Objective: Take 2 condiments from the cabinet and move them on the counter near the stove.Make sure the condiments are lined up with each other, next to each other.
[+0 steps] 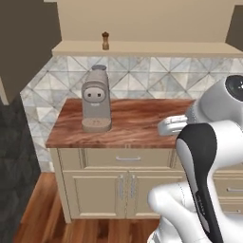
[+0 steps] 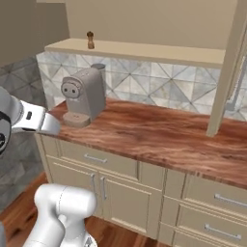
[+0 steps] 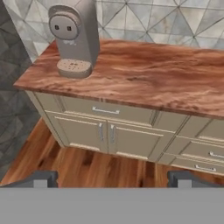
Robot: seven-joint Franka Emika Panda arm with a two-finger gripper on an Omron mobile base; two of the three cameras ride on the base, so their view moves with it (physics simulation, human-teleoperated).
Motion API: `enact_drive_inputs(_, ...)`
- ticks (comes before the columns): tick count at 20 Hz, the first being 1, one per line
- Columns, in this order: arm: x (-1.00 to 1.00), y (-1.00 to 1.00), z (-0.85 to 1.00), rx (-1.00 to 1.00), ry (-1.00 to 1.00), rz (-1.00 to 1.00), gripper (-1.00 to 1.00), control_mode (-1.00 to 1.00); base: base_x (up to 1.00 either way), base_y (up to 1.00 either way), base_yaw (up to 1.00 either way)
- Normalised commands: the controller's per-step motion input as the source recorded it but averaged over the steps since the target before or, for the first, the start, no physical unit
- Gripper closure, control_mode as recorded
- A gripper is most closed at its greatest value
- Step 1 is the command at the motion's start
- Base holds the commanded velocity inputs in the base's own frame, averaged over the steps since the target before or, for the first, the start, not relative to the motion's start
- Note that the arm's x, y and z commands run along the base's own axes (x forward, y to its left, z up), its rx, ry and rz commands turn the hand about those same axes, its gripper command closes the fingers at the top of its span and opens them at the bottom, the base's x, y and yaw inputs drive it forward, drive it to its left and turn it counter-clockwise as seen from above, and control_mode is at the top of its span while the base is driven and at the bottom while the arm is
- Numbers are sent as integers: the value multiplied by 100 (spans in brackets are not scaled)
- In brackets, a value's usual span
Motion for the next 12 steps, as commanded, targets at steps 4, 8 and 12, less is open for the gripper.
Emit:
enact_drive_inputs(4, 0, 0, 0, 0, 0, 0, -100, 100, 37, 40, -27)
enact_drive_inputs(8, 0, 0, 0, 0, 0, 0, -100, 100, 42, 61, -24)
enact_drive_inputs(12, 0, 0, 0, 0, 0, 0, -100, 100, 32, 81, -13)
